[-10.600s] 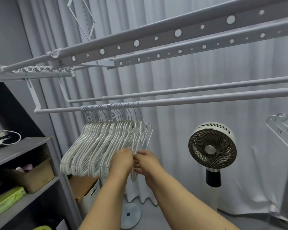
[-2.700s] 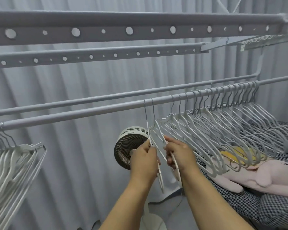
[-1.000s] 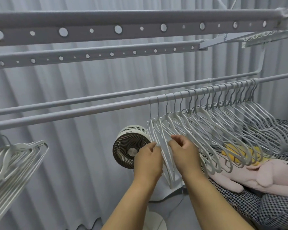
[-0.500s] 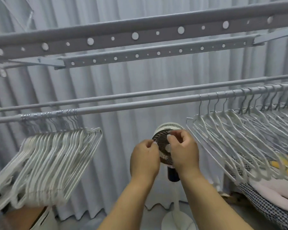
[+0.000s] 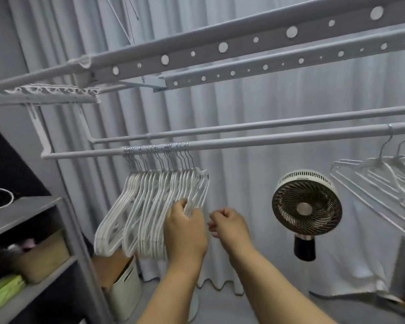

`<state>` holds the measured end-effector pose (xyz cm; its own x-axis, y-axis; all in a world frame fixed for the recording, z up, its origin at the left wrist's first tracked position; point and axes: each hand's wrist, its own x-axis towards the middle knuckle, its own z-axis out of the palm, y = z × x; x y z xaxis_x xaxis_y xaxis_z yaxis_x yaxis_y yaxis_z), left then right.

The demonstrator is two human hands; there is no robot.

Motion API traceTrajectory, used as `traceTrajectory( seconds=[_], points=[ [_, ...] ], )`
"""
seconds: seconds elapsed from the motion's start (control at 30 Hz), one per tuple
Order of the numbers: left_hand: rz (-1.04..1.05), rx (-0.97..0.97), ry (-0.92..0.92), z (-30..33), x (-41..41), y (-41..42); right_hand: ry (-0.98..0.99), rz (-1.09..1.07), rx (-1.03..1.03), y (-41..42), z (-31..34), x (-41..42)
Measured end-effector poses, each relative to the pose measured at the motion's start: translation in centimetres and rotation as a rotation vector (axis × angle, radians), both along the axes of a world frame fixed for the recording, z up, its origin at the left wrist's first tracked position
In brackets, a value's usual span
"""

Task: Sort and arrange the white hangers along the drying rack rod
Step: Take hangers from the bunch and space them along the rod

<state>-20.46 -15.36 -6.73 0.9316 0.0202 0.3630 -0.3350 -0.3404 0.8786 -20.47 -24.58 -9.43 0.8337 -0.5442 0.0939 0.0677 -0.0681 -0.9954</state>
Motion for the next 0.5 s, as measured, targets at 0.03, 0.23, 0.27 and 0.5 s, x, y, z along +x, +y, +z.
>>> traceTrajectory(
  seconds=[0.03, 0.23, 0.27, 0.5],
  points=[
    [0.008, 0.003, 0.000, -0.1, 0.3, 0.6, 0.021, 0.028, 0.017, 0.7, -0.1, 0.7],
    [-0.020, 0.008, 0.052, -0.6, 1.8, 3.0, 0.065, 0.163, 0.196, 3.8, 0.2, 4.0],
    [-0.032, -0.006, 0.069, -0.6, 2.1, 3.3, 0.080, 0.172, 0.204, 4.1, 0.4, 4.4],
    [-0.083, -0.060, 0.134, -0.3, 2.7, 4.4, 0.150, 0.164, 0.232, 5.3, 0.8, 5.6]
  ],
)
